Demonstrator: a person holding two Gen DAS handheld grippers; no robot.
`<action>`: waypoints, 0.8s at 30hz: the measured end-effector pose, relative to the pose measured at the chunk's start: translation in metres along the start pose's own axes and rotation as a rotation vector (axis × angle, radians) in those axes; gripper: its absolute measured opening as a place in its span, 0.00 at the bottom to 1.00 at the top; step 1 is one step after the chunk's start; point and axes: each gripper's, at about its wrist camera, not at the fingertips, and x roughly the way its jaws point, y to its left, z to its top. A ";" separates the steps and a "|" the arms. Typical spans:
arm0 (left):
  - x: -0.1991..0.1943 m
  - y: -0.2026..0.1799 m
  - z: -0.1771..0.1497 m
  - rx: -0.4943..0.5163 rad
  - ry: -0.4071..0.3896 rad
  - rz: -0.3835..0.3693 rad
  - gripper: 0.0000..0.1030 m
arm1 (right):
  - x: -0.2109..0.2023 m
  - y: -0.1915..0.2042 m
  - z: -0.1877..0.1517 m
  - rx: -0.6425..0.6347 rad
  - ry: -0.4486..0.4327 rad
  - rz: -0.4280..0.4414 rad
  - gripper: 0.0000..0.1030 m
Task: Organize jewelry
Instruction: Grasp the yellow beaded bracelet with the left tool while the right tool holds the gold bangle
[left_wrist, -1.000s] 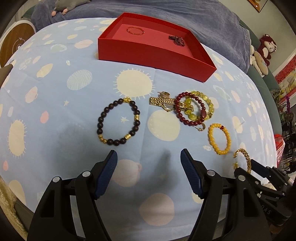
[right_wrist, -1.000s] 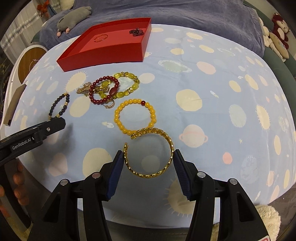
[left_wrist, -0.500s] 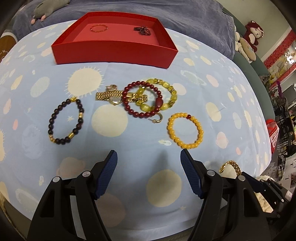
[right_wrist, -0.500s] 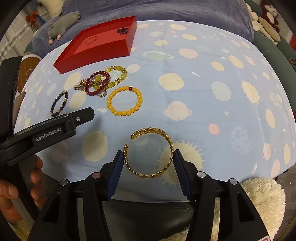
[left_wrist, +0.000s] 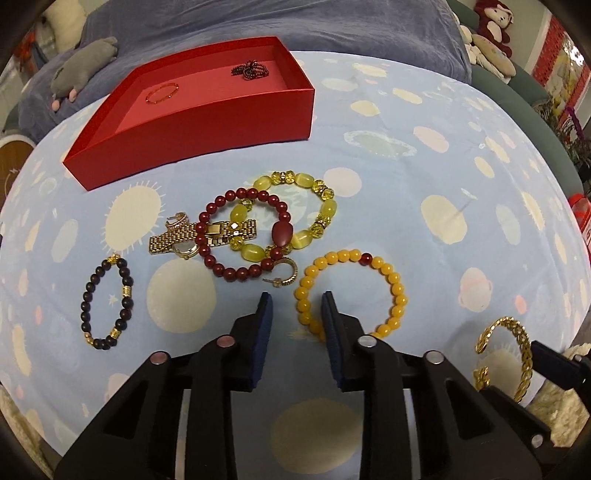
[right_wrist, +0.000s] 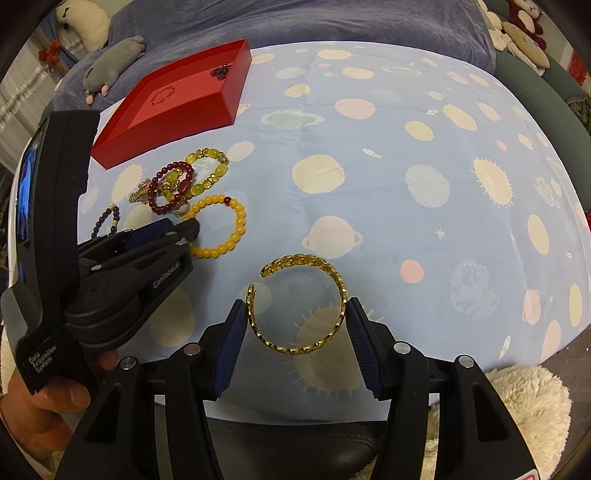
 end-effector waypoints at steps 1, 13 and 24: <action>-0.001 0.003 -0.001 0.003 0.000 -0.004 0.10 | 0.001 0.001 0.000 0.002 0.001 0.002 0.52; -0.024 0.059 -0.030 -0.095 0.041 -0.074 0.07 | 0.004 0.032 -0.001 -0.044 -0.009 0.038 0.52; -0.055 0.090 -0.028 -0.149 0.001 -0.108 0.07 | -0.003 0.065 0.007 -0.107 -0.046 0.059 0.52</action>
